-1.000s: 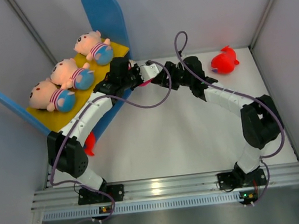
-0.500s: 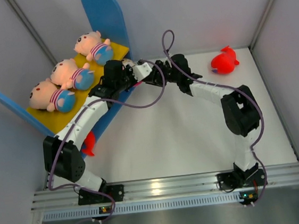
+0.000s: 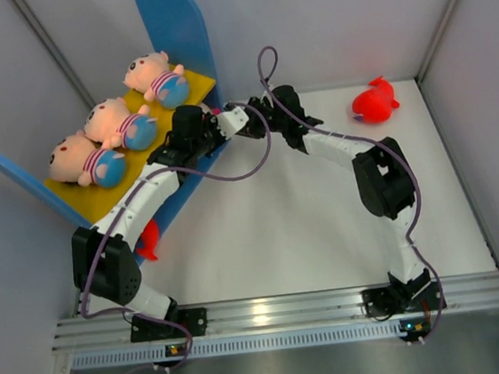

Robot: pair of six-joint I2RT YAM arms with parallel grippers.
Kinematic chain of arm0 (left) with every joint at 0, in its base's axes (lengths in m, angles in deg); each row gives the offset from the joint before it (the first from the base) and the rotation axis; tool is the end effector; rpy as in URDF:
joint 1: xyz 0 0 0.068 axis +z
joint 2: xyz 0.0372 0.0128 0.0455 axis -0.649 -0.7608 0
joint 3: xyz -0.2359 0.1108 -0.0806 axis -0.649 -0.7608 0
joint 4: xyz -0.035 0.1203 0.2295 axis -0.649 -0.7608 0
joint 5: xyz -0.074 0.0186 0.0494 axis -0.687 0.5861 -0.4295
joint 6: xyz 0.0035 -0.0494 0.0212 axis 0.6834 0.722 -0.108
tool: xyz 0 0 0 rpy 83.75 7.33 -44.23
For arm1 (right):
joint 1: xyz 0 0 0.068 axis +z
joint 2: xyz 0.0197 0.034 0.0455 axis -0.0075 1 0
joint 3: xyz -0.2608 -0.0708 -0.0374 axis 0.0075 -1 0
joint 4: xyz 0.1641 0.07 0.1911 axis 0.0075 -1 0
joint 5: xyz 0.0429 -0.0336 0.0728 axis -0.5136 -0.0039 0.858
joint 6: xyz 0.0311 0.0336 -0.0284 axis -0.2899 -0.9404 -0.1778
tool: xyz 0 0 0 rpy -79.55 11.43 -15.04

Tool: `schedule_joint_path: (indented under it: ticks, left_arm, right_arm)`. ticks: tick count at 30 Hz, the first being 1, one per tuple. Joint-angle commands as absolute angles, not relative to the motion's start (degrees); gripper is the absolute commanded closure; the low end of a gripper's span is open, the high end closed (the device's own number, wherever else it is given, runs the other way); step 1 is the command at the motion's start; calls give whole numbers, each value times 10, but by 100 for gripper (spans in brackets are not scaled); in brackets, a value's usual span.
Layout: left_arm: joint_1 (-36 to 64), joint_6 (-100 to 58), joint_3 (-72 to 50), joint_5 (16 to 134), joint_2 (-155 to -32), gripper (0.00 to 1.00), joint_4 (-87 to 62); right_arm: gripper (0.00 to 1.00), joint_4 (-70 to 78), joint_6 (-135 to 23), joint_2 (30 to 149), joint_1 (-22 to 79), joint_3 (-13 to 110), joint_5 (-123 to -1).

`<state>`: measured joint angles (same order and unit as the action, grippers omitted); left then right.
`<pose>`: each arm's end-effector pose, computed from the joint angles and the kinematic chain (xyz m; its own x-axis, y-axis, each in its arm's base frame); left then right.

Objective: Place and organize the stuffed toys onto the shelf

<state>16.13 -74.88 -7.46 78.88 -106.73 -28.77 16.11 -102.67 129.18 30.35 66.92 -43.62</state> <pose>0.3310 -0.1526 0.3284 0.0011 0.7305 -0.6829 0.6317 0.5288 0.5668 0.4251 0.2713 0.2552 -0.7977 0.3660 -0.4792 -0.3073 0.4369 0.8454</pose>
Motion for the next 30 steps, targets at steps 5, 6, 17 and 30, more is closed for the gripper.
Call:
schedule_joint_path:
  ticks: [5, 6, 17, 30]
  left_arm:
    - [162, -716, -56, 821, -1068, 57, -280]
    - [162, -713, -53, 823, -1069, 49, -280]
    - [160, -680, -31, 773, -1026, 29, -329]
    - [160, -614, 2, 755, -957, 29, -434]
  right_arm:
    - [85, 182, -1045, 1331, 310, 746, -473]
    - [89, 182, -1048, 1337, 309, 757, -476]
    - [94, 189, -1053, 1392, 312, 821, -502]
    - [100, 196, -1051, 1373, 333, 817, -595]
